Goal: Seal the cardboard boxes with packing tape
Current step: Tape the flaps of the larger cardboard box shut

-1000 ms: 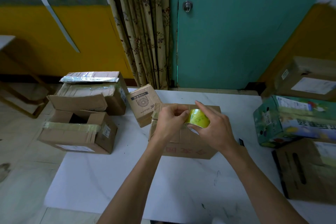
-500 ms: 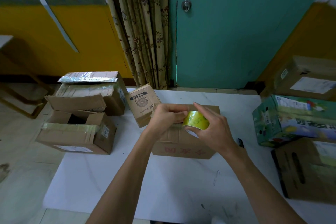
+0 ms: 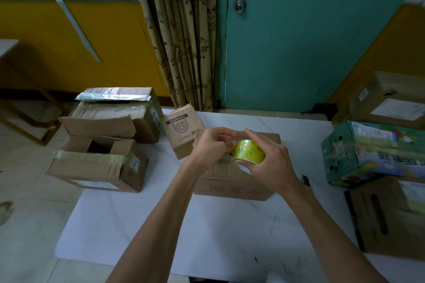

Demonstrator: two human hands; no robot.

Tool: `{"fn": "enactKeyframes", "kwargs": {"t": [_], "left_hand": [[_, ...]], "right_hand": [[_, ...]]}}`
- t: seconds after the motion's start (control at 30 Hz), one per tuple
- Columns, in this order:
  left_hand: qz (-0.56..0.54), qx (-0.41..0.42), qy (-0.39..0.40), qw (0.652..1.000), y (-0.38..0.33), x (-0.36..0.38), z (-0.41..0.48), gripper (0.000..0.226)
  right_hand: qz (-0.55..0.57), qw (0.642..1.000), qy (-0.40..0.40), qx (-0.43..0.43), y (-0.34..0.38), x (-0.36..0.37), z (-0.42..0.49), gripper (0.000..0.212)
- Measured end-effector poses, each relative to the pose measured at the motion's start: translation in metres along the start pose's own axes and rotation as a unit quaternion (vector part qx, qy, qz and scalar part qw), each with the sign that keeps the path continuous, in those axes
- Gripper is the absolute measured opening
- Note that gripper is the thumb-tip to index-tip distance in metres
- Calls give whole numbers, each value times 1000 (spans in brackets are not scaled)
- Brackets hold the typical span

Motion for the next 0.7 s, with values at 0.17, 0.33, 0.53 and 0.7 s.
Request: {"fn": "enactKeyframes", "kwargs": {"t": [0.17,0.33,0.53,0.7], "left_hand": [[104,55,-85,989,-9,7,-1,19],[114,44,-155,980,1,7,-2,50],[117,80,-237,961,-9,-1,-9,22],[155,92,-255,950,-12,-3,-10,17]], "right_hand": [[-2,1000,-18,2,-3,1,-3,83],[-32,999,-25,-5,5,2,3,81],[-24,999,-21,-12,5,10,0,79],[-28,999,-23,-15,3,14,-1,79]]}}
Point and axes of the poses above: each hand's wrist, its own z-axis towards the middle knuckle, its own x-axis out of the palm, y = z × x, the point moved 7 cm from there along z, towards the middle knuckle, and after that the axes turned 11 degrees about -x, right-handed, at the moved point
